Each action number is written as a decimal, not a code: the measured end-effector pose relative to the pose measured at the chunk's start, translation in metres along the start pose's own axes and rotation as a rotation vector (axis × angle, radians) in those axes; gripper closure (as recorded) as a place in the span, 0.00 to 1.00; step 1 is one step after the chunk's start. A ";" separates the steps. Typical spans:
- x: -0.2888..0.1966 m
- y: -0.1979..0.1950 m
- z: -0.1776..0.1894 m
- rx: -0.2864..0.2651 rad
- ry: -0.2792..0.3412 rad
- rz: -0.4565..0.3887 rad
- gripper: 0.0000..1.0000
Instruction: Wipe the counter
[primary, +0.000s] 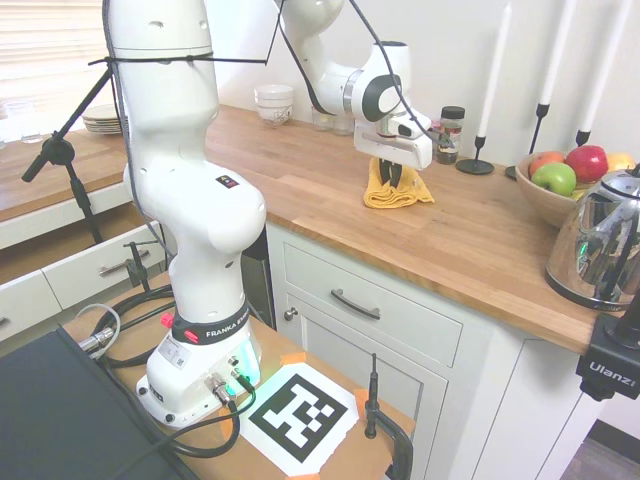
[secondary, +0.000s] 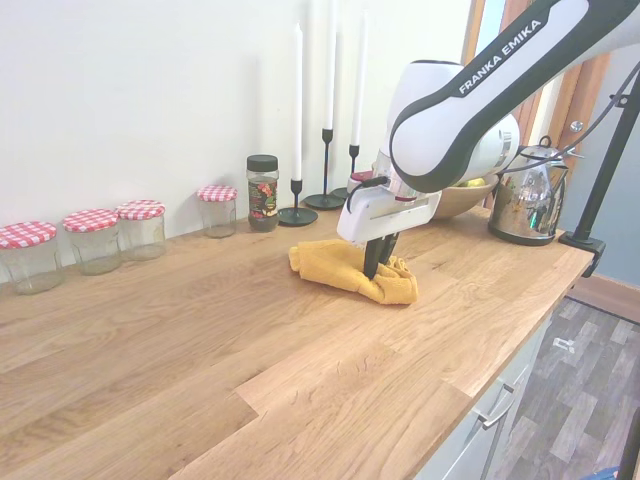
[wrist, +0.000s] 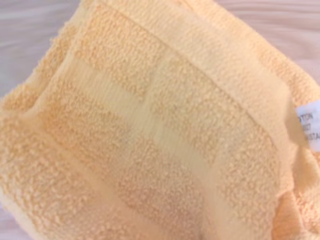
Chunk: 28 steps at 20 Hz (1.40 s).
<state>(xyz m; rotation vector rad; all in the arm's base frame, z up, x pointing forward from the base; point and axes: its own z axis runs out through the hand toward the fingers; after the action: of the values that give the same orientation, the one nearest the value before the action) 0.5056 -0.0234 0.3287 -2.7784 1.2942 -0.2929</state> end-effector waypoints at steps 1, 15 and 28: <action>-0.008 -0.008 0.000 -0.001 0.007 -0.012 1.00; -0.158 -0.101 -0.001 -0.005 0.101 -0.197 1.00; -0.040 -0.038 0.005 0.027 0.068 -0.065 1.00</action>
<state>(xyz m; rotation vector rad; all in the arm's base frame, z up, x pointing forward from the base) 0.5099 0.0312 0.3234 -2.8148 1.2053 -0.4091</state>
